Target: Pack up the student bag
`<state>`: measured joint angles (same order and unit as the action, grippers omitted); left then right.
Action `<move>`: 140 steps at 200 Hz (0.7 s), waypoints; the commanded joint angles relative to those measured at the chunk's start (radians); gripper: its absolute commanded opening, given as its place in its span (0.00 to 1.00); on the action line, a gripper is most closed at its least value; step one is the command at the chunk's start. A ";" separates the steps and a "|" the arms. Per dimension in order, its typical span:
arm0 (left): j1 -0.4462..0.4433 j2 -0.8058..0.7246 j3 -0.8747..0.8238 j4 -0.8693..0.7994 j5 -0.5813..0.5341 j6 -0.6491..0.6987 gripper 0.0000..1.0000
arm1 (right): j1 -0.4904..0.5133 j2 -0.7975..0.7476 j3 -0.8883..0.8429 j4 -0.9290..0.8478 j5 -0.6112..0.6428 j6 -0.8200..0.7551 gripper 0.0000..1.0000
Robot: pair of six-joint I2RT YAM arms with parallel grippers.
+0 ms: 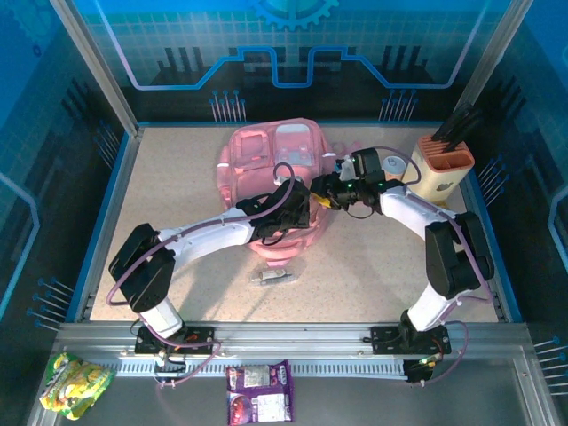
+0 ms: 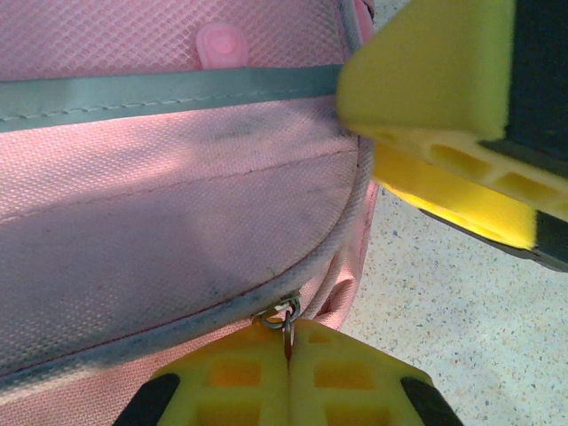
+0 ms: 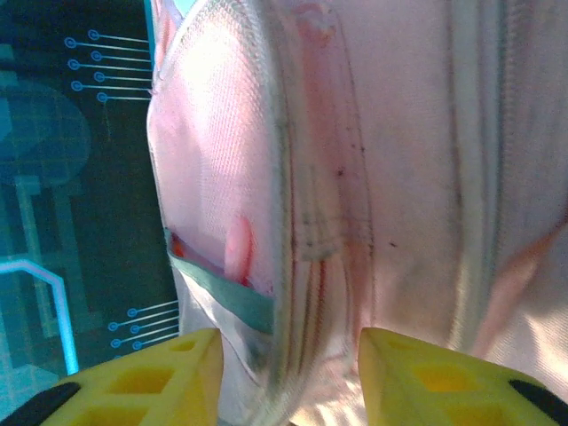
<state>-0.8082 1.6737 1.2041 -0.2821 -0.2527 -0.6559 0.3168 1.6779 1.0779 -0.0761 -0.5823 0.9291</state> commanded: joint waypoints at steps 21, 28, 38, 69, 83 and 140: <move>-0.019 0.001 0.047 0.025 0.042 0.006 0.00 | 0.049 0.049 0.043 0.020 0.031 0.005 0.33; -0.019 0.000 0.047 0.020 0.042 0.015 0.00 | 0.045 0.047 0.041 0.021 0.038 0.000 0.28; -0.020 0.001 0.052 0.008 0.055 0.042 0.00 | 0.038 0.044 0.040 0.018 0.045 -0.013 0.22; -0.020 -0.022 0.048 -0.072 0.037 0.136 0.00 | 0.004 0.041 0.049 0.009 0.000 -0.047 0.02; -0.017 -0.067 -0.010 -0.042 0.046 0.208 0.00 | -0.015 0.030 0.055 -0.020 -0.004 -0.077 0.00; 0.104 -0.186 -0.185 -0.102 -0.095 0.343 0.00 | -0.119 0.045 0.173 -0.199 -0.065 -0.225 0.00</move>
<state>-0.7647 1.5551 1.0927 -0.3191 -0.2806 -0.4038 0.2749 1.7100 1.1568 -0.1982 -0.6399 0.8036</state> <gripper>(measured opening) 0.056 0.096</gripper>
